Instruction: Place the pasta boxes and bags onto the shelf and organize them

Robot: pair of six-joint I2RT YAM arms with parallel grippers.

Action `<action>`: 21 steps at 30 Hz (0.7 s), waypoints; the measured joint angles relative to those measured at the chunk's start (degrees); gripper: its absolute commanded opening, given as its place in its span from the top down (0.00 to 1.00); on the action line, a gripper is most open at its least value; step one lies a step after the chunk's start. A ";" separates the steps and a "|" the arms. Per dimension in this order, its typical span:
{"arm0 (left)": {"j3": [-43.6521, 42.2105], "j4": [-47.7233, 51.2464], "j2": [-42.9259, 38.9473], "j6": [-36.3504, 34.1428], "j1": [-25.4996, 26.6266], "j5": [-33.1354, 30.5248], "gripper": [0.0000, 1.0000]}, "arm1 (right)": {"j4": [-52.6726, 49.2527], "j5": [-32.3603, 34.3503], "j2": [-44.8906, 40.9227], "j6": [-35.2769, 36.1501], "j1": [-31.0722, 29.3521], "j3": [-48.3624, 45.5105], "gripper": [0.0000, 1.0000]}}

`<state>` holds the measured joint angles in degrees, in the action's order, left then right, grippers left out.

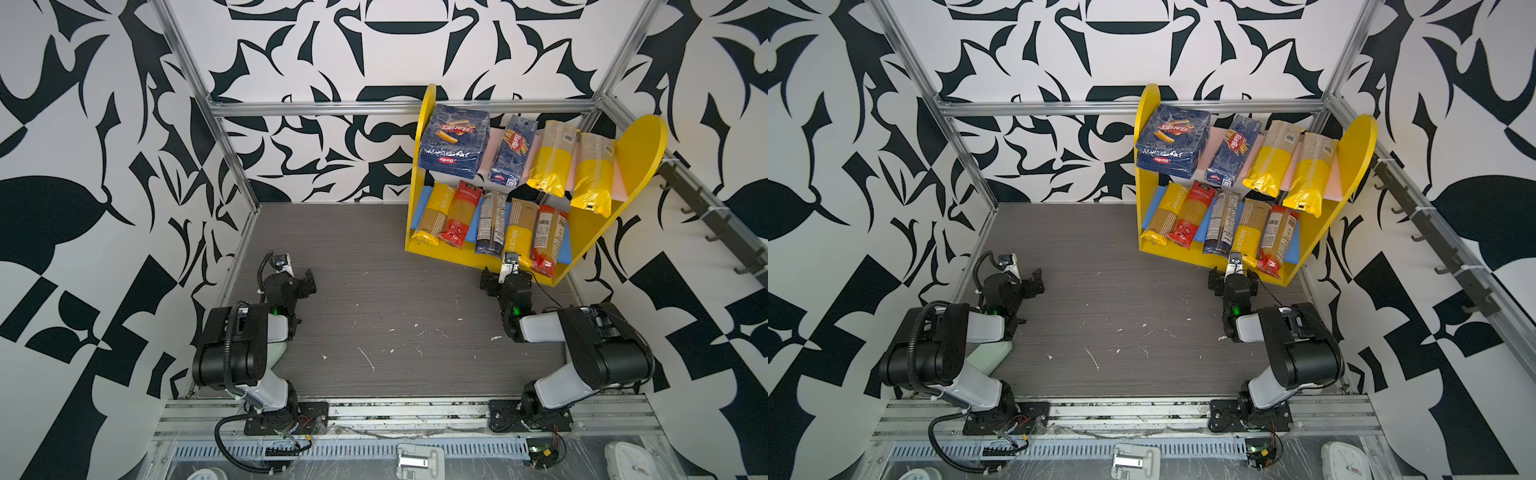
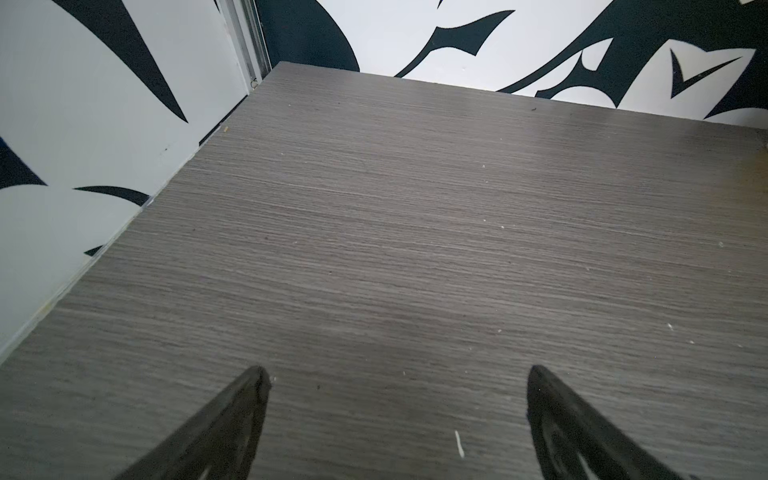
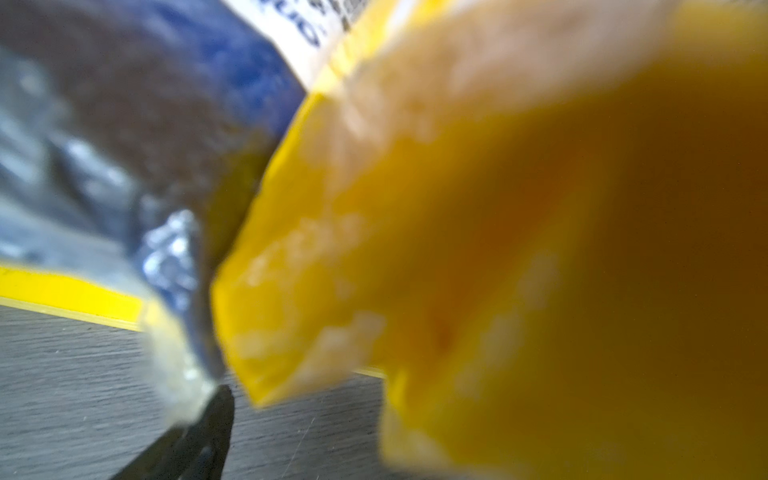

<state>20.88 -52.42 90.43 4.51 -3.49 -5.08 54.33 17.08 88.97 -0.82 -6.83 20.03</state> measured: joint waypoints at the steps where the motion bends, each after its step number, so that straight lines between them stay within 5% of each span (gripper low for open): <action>1: 0.00 0.02 0.00 0.00 0.00 0.00 0.01 | 0.00 0.00 0.00 0.00 0.00 0.00 0.00; 21: 0.00 0.02 -0.04 0.00 0.00 0.00 0.01 | -0.46 -0.31 -0.79 0.02 0.00 -0.31 0.00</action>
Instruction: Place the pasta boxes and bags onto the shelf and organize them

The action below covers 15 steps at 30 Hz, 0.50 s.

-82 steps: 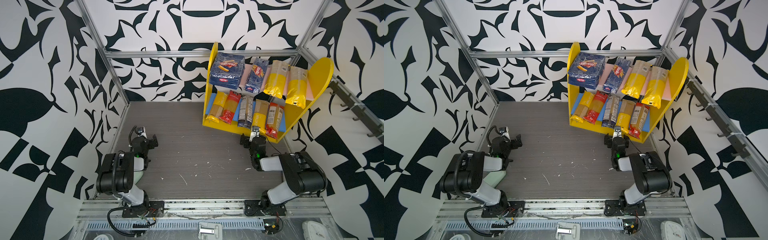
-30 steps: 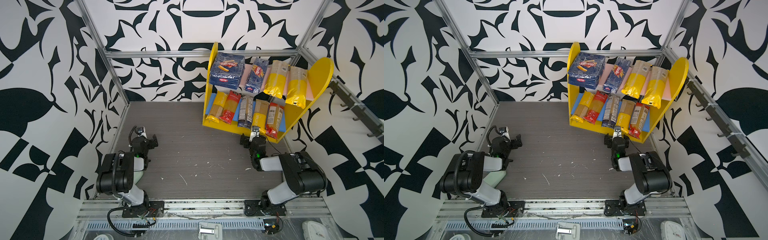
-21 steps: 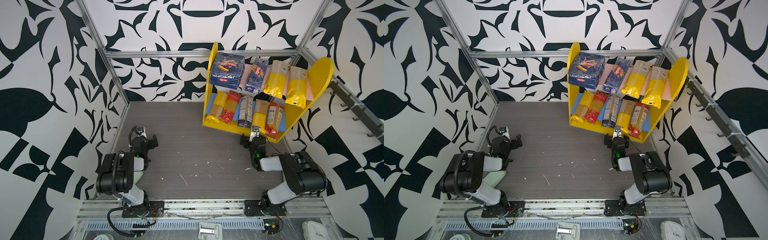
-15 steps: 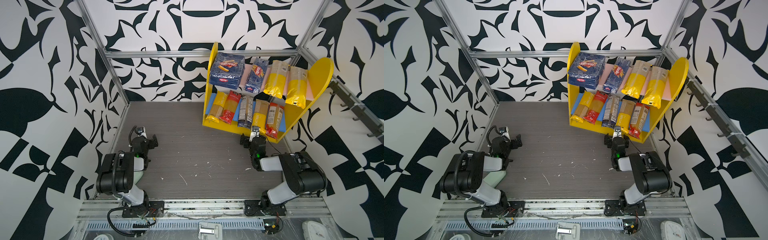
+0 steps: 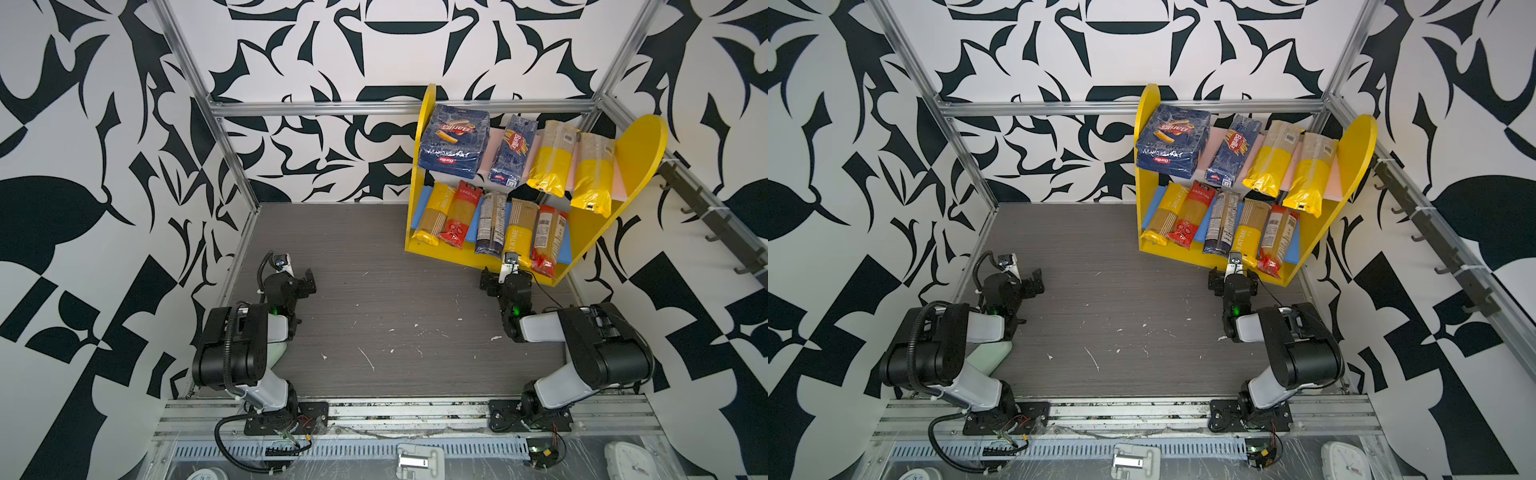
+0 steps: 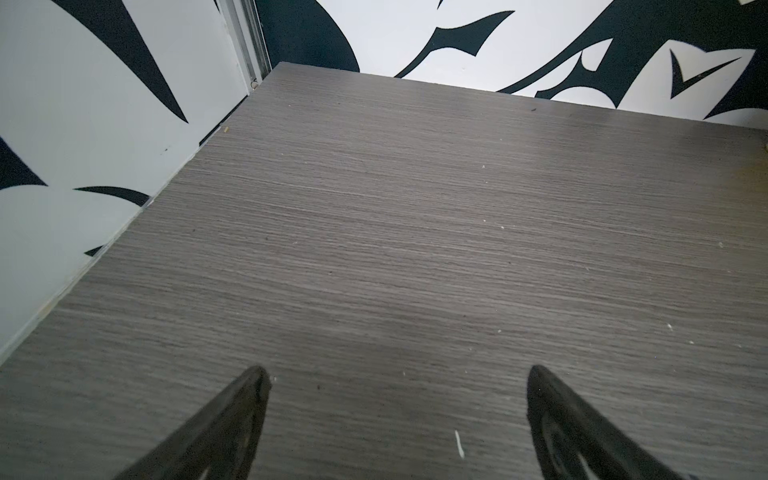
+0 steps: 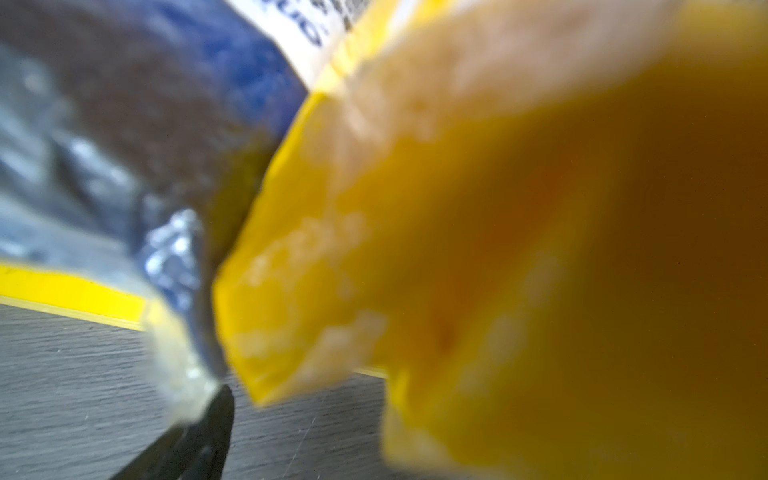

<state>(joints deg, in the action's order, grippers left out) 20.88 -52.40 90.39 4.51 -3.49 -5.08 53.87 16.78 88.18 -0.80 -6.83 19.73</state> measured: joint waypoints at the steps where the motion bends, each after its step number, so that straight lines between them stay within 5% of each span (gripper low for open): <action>1: 0.00 0.00 0.00 0.00 0.00 0.00 0.01 | -0.66 -0.07 -0.92 -0.02 0.00 -0.35 0.00; 7: 0.00 0.00 0.00 -0.02 0.00 0.00 0.01 | -4.28 -0.13 -5.44 -0.02 0.00 -0.81 0.00; 15: 0.00 -0.02 -0.02 0.00 0.00 0.00 0.01 | 0.39 -0.09 0.79 0.13 0.00 -0.66 0.00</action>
